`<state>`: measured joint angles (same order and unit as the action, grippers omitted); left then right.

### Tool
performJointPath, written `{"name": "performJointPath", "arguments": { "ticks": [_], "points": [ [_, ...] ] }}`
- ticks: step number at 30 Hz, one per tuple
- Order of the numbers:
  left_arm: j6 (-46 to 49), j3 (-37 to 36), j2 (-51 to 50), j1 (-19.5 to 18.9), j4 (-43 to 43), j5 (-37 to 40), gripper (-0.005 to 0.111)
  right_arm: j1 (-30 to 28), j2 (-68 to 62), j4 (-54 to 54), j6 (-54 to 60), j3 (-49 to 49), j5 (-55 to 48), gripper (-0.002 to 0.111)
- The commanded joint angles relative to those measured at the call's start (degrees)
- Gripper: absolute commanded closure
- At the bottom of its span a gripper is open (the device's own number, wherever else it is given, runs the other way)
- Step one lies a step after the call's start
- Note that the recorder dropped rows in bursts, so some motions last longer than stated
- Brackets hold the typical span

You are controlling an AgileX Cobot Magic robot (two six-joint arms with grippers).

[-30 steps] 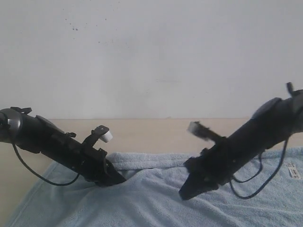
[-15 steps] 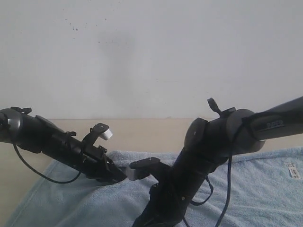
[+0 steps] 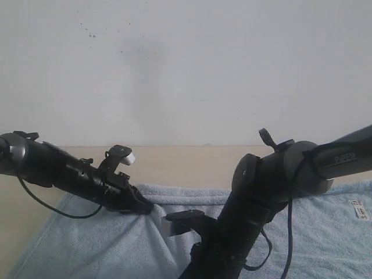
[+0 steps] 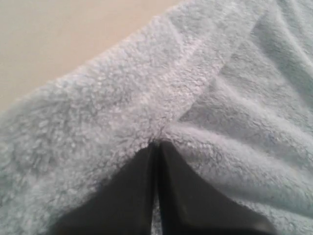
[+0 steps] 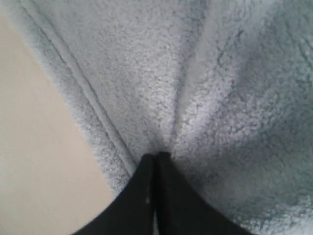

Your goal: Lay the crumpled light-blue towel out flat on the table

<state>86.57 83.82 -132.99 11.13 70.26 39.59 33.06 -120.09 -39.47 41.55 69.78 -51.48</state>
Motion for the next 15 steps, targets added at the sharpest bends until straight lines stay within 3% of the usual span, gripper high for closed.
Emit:
{"name": "performJointPath", "arguments": {
  "ticks": [1,4,10,15],
  "points": [
    [0.6,1.0,-0.3,-0.1,0.7,-11.5,0.103,0.3,-0.4,1.7,-0.5,-1.2,-1.8,0.109],
    [0.6,3.8,-0.3,-0.1,0.7,-17.0,0.103,1.4,-0.4,1.9,-0.5,-3.0,-1.7,0.109],
    [0.6,10.7,-0.3,-0.1,0.7,-19.0,0.103,4.6,-0.4,2.8,-0.5,-3.1,-2.0,0.109],
    [-1.8,12.2,0.2,-2.0,0.4,-14.1,0.103,4.7,1.5,3.0,-0.5,-3.1,0.8,0.109]
  ]
}}
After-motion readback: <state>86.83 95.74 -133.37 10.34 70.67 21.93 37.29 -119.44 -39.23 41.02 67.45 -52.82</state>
